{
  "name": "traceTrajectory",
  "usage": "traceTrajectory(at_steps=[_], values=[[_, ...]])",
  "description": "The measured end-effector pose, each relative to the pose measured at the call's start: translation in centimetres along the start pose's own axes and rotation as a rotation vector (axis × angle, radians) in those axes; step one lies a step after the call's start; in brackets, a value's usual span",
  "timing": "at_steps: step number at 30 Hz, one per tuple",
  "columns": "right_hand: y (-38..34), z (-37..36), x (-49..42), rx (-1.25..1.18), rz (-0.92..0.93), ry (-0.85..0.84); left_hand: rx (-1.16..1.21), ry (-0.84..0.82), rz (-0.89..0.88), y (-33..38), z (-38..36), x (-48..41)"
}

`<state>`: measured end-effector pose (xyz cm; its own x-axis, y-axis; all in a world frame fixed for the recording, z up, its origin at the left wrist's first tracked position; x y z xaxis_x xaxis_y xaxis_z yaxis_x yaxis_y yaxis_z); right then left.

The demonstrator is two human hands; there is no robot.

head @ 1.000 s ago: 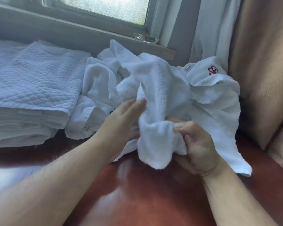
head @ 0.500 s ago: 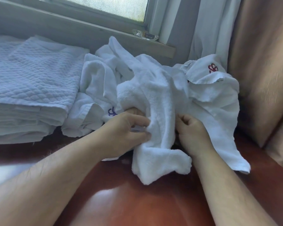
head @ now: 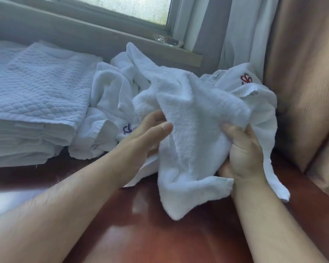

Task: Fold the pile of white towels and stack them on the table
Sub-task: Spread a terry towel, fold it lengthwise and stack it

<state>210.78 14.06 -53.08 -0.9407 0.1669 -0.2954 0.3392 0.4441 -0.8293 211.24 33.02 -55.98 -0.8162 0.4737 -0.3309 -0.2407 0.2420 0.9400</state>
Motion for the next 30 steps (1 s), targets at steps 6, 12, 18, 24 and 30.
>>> traceTrajectory(at_steps=[6,12,18,24,30], values=[[1.7,-2.1,1.0,-0.025,-0.220,-0.240,0.089,0.151,0.042,0.2,1.1,-0.7],[2.4,-1.2,0.8,0.090,-0.262,-0.159,-0.040,0.283,-0.038,1.5,1.3,0.0],[0.8,0.1,0.5,0.242,-0.137,0.021,-0.652,0.206,-0.308,4.8,-0.8,0.5],[0.4,-0.7,0.8,-0.042,-0.144,0.016,-0.159,0.060,-0.045,1.5,0.2,0.4],[2.9,-5.2,3.7,0.005,-0.468,-0.445,0.130,0.298,0.232,-0.3,2.4,-0.2]])
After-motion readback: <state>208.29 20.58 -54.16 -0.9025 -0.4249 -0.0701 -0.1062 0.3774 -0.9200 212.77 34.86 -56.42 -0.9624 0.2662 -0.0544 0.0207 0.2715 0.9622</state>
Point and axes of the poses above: each hand's wrist, its own x-axis away from the middle knuckle, its own z-axis out of the back of the hand, y = z × x, the point moved 8 cm from there along -x, towards the middle knuckle, and after that the axes turned 1 degree about -x, right-handed, at the moved point
